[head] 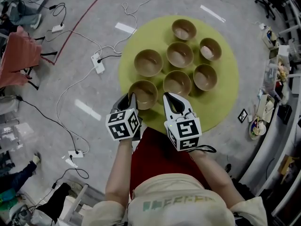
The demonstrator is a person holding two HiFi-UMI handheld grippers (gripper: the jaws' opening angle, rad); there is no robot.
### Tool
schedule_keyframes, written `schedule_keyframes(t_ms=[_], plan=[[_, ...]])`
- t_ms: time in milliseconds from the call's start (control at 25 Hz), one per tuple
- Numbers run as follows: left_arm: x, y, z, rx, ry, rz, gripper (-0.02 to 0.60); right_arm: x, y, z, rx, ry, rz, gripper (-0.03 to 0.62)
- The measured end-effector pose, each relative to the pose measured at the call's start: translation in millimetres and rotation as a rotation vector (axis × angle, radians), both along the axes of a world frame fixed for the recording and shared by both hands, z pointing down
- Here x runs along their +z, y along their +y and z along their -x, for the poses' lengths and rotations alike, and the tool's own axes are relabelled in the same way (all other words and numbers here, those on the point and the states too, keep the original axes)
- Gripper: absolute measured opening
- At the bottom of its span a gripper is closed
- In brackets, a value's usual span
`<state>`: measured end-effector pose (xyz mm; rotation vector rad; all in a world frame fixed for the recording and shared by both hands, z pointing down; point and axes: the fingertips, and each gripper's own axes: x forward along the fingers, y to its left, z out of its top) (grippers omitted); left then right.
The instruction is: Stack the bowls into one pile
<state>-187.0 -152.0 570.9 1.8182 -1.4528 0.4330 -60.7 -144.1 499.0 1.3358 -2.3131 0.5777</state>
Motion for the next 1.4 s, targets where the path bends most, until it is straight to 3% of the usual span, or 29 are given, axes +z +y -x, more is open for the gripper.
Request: schedule_keyframes(t_ms=[600, 880, 1400], plan=[[-24.0, 9.4, -6.8, 0.001, 0.005, -0.031, 0.032, -12.6, 9.4, -11.5, 0.013, 0.000, -0.020, 0.037], [-58.5, 10.4, -7.9, -0.017, 0.001, -0.098, 0.032, -26.6, 15.1, -28.0, 0.033, -0.006, -0.050, 0.037], [-106.2, -6.2, -40.4, 0.042, -0.011, -0.200, 0.032, -50.3, 23.7, -71.2, 0.125, -0.014, -0.094, 0.037]])
